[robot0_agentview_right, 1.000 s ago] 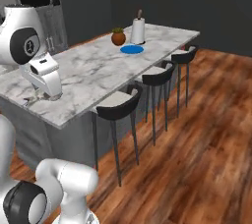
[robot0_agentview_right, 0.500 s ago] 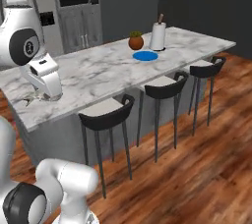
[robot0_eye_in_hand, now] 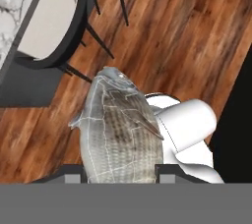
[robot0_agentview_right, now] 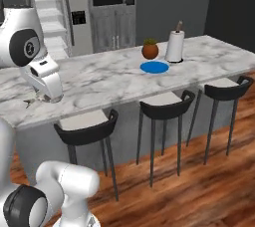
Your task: Take the fish from the fridge and place it on the digital scale on the counter by the fridge. Wait a few seconds for a reading, then move it to the plate on the dining counter.
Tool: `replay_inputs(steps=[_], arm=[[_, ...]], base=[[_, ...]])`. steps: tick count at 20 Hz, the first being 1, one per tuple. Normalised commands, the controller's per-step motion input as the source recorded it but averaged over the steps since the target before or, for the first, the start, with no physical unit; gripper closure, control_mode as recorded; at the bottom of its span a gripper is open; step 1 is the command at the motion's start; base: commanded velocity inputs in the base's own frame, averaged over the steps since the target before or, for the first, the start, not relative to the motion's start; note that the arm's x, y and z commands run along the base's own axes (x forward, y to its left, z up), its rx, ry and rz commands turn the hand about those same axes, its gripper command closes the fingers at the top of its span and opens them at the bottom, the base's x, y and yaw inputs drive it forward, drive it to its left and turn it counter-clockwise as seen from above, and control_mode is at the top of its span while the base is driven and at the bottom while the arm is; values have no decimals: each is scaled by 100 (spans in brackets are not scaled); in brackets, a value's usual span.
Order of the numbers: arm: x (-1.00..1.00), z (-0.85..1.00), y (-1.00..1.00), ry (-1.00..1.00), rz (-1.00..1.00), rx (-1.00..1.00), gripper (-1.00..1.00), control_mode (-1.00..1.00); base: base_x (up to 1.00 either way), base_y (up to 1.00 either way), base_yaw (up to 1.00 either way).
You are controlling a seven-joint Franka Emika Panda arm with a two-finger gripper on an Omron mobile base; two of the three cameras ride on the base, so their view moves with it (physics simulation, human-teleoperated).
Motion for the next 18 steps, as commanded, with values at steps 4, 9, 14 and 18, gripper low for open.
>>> replay_inputs(steps=[4,9,14,18], arm=[[0,0,0,0,0,0,100,100],[0,0,0,0,0,0,100,100],[0,0,0,0,0,0,100,100],[0,0,0,0,0,0,100,100]], base=[[31,-100,44],[28,-100,39],[29,-100,38],[30,-100,37]])
